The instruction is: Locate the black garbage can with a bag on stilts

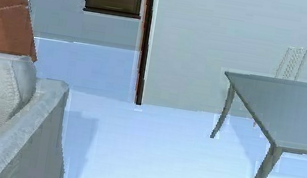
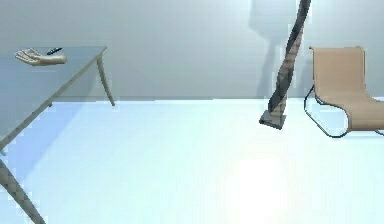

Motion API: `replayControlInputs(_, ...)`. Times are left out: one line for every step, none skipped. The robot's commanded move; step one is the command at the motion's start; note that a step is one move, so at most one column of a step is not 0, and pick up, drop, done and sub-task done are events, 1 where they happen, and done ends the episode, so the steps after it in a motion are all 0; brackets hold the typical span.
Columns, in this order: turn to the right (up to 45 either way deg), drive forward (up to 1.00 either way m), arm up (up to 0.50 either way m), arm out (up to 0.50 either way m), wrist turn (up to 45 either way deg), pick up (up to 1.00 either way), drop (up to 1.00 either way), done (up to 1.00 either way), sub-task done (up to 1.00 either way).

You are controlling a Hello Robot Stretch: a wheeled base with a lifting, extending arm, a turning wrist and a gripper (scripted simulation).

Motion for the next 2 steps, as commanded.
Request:
replayControlInputs(0.0,1.00,0.00,0.00,0.0,0.00,0.00,0.00,0.00)
replayControlInputs(-3.0,0.00,0.00,0.00,0.0,0.00,0.00,0.00,0.00)
